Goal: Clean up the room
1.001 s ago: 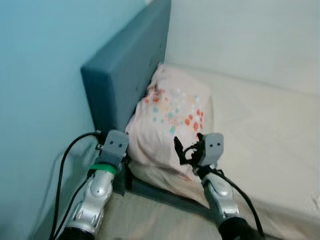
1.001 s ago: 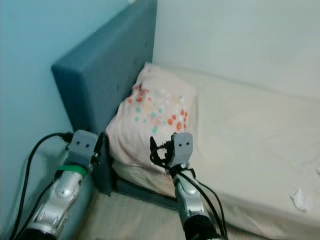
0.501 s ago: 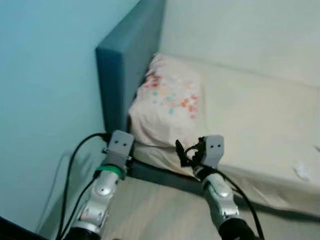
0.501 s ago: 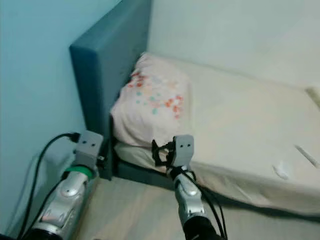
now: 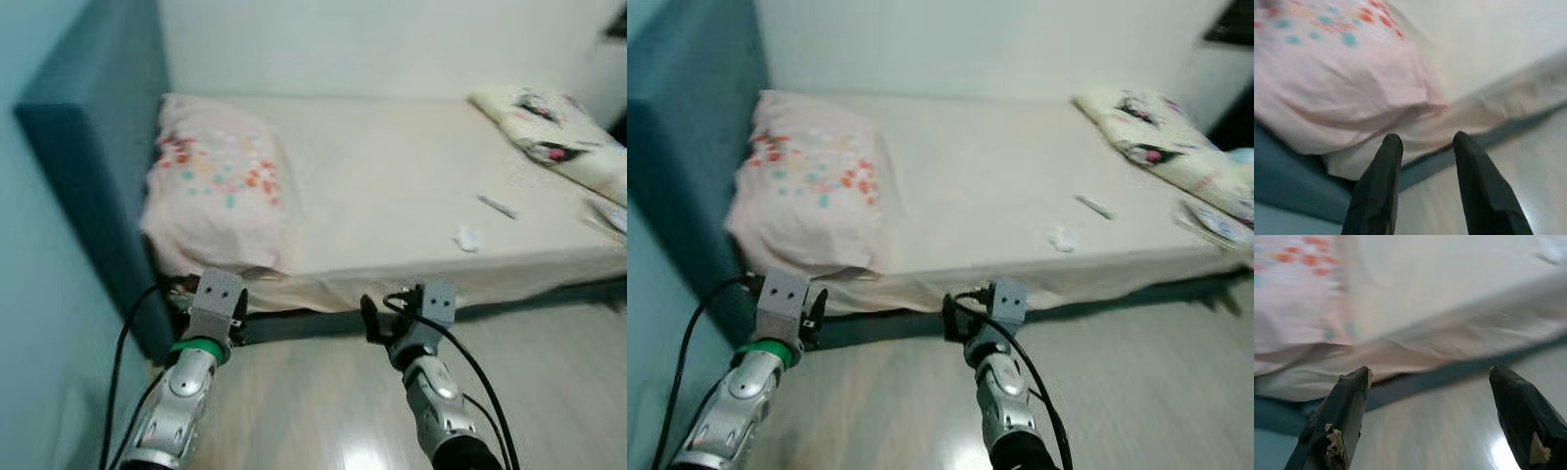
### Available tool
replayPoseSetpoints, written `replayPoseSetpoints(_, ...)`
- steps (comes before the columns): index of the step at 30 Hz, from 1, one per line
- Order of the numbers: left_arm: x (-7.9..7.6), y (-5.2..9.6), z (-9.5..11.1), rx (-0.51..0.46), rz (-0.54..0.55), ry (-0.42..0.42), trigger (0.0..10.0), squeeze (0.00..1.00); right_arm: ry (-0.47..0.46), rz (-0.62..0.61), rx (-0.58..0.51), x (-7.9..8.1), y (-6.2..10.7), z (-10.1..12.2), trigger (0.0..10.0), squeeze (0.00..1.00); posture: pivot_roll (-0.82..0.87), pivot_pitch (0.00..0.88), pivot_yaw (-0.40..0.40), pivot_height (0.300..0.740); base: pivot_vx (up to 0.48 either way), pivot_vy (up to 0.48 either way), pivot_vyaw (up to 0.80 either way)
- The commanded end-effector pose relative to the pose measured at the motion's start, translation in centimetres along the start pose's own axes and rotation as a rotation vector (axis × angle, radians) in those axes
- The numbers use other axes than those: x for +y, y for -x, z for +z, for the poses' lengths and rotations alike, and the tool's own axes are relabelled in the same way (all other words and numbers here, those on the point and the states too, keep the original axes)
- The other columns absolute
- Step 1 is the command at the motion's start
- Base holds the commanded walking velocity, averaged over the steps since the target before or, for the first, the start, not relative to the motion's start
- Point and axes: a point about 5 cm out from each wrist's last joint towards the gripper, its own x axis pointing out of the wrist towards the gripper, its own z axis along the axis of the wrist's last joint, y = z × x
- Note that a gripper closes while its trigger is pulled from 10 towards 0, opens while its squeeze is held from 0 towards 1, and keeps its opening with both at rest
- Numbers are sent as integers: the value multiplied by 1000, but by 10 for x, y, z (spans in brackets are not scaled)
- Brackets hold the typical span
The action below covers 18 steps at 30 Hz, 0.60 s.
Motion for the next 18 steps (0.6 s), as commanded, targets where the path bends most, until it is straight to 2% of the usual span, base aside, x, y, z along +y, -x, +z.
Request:
replayPoseSetpoints(1,-3,1,-12,34,-7,-29,10000,0,2,-30,53,-9,7,-13,10000,0,148,8,-80,740,0,0,-800)
replayPoseSetpoints(3,-2,1,-16,43,-6,-58,10000,0,11,-37,64,-12,9,-15,10000,0,148,8,-80,740,0,0,-800)
replayPoseSetpoints(5,-4,4,-43,165,-48,-62,10000,0,71,-38,112,-26,17,-24,10000,0,140,0,-77,740,0,0,-800)
replayPoseSetpoints(7,-4,4,-43,165,-48,-62,10000,0,71,-38,112,-26,17,-24,10000,0,140,0,-77,740,0,0,-800)
replayPoseSetpoints(8,-5,8,-58,238,-70,-48,10000,0,102,-44,148,-34,22,-30,10000,0,140,0,-77,740,0,0,-800)
replayPoseSetpoints(10,-7,19,-86,365,-82,-38,10000,0,226,-56,266,-47,38,-50,10000,0,133,0,-78,740,0,0,-800)
replayPoseSetpoints(11,-7,19,-86,365,-82,-38,10000,0,226,-56,266,-47,38,-50,10000,0,133,0,-78,740,0,0,-800)
replayPoseSetpoints(13,-4,26,-100,432,-64,-33,10000,0,280,-67,324,-52,48,-62,10000,0,141,0,-76,740,0,0,-800)
replayPoseSetpoints(18,-7,30,-106,438,-95,-85,10000,0,270,-61,289,-48,46,-60,10000,0,115,1,-45,740,0,0,-800)
